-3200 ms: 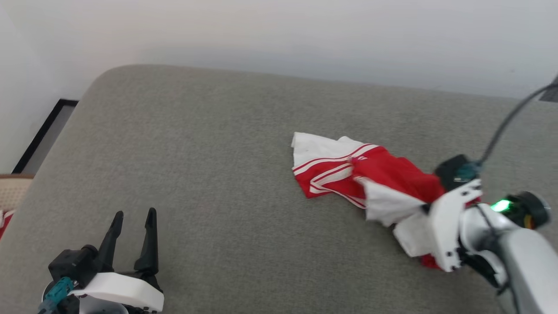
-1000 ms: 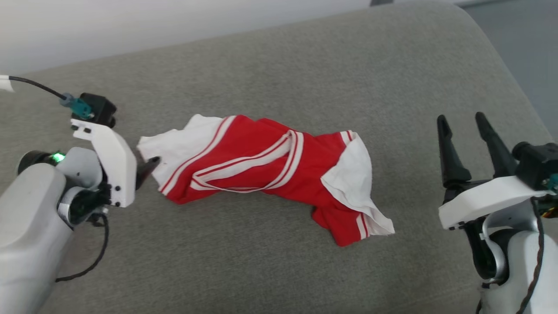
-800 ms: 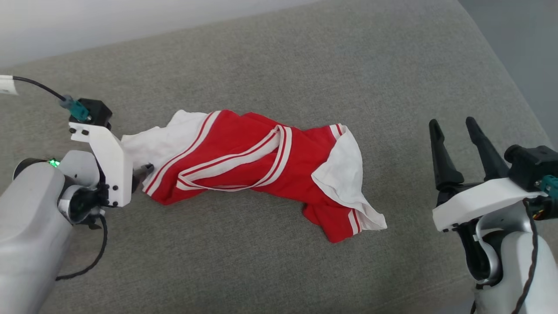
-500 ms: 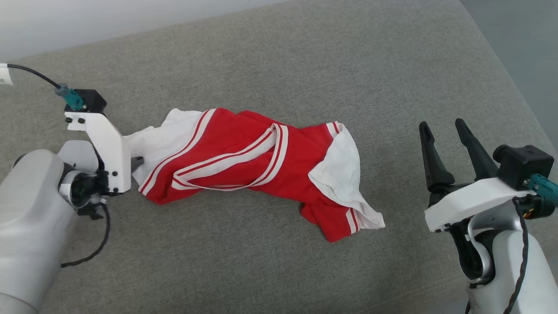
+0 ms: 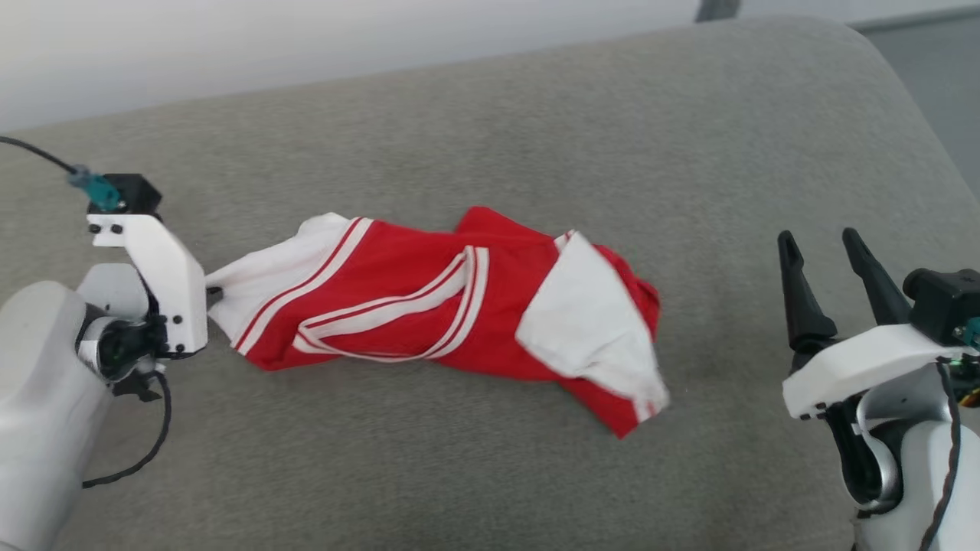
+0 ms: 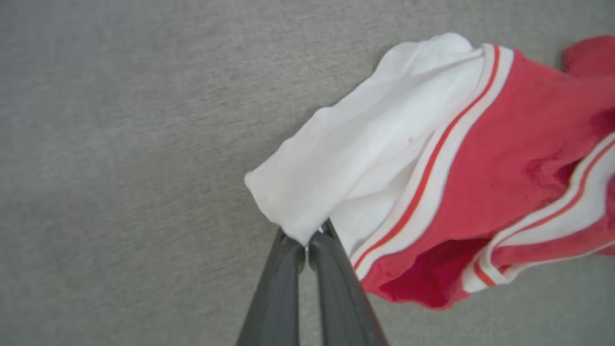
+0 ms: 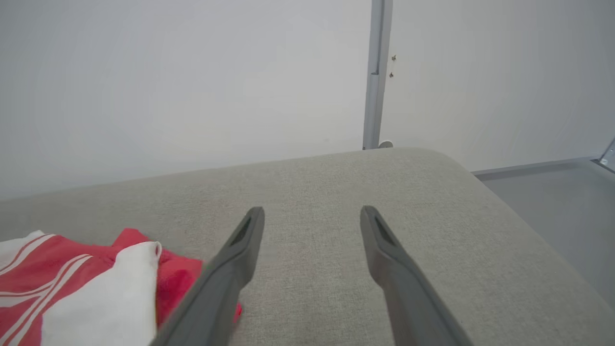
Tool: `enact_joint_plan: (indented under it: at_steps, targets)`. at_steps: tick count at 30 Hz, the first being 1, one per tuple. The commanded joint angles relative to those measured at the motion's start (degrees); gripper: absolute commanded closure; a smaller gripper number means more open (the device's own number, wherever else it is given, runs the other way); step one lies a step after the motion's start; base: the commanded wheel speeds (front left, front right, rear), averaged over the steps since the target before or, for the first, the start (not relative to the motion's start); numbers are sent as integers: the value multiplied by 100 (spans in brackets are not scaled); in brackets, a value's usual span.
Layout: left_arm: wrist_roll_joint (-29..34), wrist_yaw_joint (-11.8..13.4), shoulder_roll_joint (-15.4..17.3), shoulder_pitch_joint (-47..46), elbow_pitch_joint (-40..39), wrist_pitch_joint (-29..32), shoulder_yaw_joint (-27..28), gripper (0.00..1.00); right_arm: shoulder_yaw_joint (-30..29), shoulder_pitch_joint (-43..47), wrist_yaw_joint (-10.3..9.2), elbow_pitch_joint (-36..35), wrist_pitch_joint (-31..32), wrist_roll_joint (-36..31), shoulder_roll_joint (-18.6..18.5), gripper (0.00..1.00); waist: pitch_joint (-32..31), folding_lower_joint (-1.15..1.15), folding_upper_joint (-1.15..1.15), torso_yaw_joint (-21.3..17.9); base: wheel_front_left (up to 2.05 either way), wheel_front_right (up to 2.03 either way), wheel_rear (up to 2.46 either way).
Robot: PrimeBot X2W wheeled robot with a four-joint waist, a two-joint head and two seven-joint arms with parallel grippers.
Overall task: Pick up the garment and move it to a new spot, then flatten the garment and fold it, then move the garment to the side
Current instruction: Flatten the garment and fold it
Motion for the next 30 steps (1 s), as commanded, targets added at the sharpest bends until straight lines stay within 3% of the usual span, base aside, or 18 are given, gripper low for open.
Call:
enact_joint_plan:
  at_steps: [1, 5, 15, 27, 28, 29, 30]
  targets:
    - [-51, 57, 47, 130, -86, 14, 45, 100, -50, 73, 0, -61, 55, -33, -6, 0, -163, 0, 0, 272, 0, 0, 0]
    - [-163, 181, 291, 345, -295, 62, 152, 100, -104, 124, 0, -144, 154, -88, -5, 0, -262, 0, 0, 510, 0, 0, 0]
    - [-429, 761, 877, 1210, -881, 305, 363, 100, -96, 214, 0, -236, 338, -72, -5, 0, -384, 0, 0, 771, 0, 0, 0]
    - [-768, 1081, 947, 1861, -1306, 252, 559, 100, -78, 155, 0, -238, 384, -16, -5, 0, -366, 0, 0, 784, 0, 0, 0]
    - [-772, 1102, 946, 1877, -1349, 242, 571, 98, -73, 150, 0, -234, 380, -32, -5, 0, -371, 0, 0, 782, 0, 0, 0]
    - [-773, 1099, 951, 1880, -1406, 195, 591, 83, -72, 150, 0, -230, 378, -40, -5, 0, -378, 0, 0, 781, 0, 0, 0]
    - [-775, 1117, 953, 1882, -1444, 137, 619, 54, -76, 157, 0, -228, 382, -36, -5, 0, -386, 0, 0, 782, 0, 0, 0]
